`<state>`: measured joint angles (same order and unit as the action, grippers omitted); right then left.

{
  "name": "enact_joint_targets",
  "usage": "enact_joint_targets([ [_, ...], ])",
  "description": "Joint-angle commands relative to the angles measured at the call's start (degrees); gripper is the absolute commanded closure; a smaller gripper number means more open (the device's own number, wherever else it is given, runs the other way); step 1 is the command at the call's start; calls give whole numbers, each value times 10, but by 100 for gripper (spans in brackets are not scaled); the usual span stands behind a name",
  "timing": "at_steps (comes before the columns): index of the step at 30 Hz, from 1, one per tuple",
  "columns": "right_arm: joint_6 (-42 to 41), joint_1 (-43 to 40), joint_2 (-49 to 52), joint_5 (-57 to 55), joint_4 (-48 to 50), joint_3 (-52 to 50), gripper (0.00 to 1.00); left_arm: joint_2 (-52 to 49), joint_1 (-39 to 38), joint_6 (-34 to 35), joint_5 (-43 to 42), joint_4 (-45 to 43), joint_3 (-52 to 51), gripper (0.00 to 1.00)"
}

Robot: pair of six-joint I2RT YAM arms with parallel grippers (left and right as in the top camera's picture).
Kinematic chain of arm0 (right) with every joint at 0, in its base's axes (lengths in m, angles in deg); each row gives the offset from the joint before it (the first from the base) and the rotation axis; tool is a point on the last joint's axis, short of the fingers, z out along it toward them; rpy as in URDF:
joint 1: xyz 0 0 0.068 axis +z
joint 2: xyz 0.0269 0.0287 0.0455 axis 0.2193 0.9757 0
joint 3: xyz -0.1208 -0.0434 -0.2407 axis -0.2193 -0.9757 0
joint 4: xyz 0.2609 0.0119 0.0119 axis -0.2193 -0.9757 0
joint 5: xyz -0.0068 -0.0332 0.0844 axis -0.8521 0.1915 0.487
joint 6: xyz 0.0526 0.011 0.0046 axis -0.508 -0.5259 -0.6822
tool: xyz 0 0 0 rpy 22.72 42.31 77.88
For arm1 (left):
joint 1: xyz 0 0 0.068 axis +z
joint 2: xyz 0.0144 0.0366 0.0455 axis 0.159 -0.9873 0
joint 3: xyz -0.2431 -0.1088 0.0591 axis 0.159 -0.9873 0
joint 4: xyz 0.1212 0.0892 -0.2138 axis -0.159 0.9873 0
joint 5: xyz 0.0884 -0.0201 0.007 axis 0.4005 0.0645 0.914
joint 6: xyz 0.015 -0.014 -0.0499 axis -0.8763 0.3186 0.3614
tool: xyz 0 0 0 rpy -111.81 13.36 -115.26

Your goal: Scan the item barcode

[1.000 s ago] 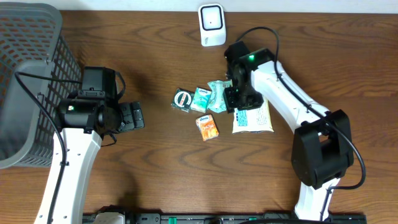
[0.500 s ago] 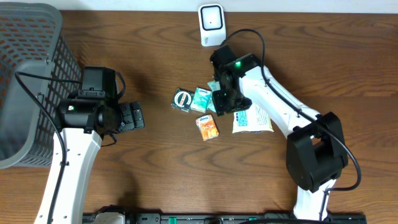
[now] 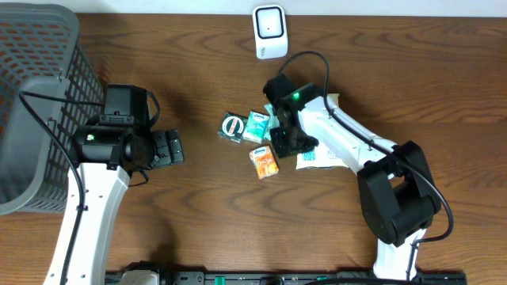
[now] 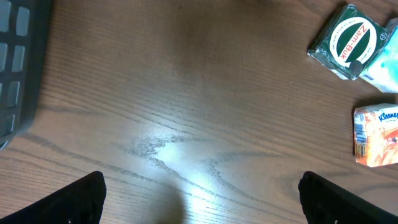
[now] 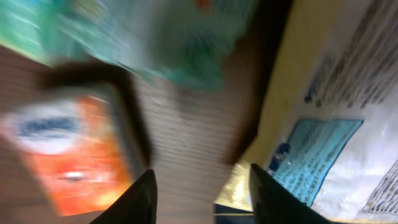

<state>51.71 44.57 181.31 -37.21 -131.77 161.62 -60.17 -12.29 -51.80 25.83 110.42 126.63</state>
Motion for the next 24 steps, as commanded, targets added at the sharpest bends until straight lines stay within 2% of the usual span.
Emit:
enact_joint_targets([
  [1,-17,-1,-8,-24,2,-16,57,-2,-2,7,3,1,-3,2],
  [6,-12,-1,-12,-24,-17,16,52,-2,-2,7,3,1,-3,2],
  [12,-1,-26,-20,-70,-94,101,46,-2,-2,7,3,1,-3,2],
  [17,1,-81,-21,-85,-118,127,19,-2,-2,7,3,1,-3,2],
  [19,4,-114,-21,-79,-117,125,3,-2,-2,7,3,1,-3,3],
  [24,90,-193,-20,12,-115,120,1,-2,-2,7,3,1,-3,2],
])
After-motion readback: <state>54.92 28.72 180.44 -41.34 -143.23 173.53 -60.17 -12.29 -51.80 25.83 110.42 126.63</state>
